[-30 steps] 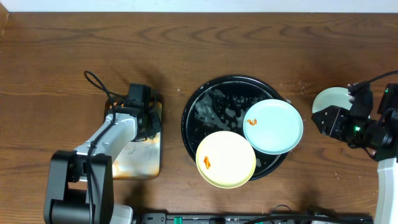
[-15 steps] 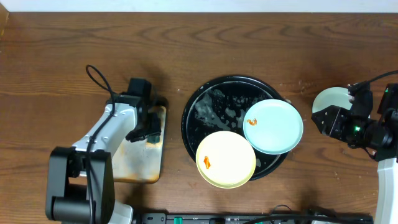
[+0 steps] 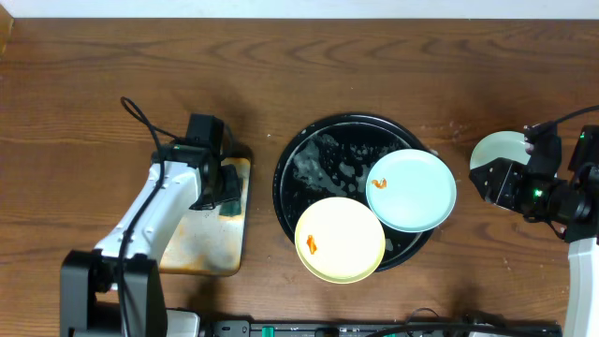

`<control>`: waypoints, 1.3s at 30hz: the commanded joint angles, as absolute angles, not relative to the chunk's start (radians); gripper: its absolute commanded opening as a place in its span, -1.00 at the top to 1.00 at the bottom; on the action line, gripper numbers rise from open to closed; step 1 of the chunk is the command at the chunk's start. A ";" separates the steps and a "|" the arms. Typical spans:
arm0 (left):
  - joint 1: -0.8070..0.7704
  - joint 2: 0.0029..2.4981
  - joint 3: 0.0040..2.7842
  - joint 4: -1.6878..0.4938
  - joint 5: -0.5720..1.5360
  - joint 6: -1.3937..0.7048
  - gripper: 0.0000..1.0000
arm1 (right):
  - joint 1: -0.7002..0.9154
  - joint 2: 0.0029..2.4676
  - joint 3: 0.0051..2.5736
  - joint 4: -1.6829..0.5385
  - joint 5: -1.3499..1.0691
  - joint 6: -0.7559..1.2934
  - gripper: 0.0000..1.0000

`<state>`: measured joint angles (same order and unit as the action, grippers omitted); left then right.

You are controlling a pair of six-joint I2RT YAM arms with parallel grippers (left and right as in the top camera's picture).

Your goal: Clean dirty plates on tray and stack at the side

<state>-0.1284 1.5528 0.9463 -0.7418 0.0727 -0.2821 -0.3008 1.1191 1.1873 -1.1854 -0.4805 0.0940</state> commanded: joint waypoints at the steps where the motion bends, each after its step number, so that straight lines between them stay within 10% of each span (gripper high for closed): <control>1: -0.133 1.536 0.965 -0.751 0.072 -0.217 0.18 | -0.293 1.118 1.180 -1.179 -0.498 0.081 0.10; 15: -0.133 1.630 0.857 -0.623 0.072 -0.195 0.20 | -0.293 1.118 1.180 -1.177 -0.498 0.081 0.10; 22: -0.132 1.671 0.858 -0.607 0.071 -0.195 0.84 | -0.293 1.118 1.180 -1.179 -0.498 0.081 0.10; 39: -0.130 1.627 0.992 -0.788 -0.070 -0.196 0.83 | -0.293 1.118 1.180 -1.177 -0.498 0.081 0.10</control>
<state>-0.1337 1.6432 0.9760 -0.7776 0.0029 -0.2043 -0.3008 1.1191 1.1873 -1.1805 -0.4805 0.0940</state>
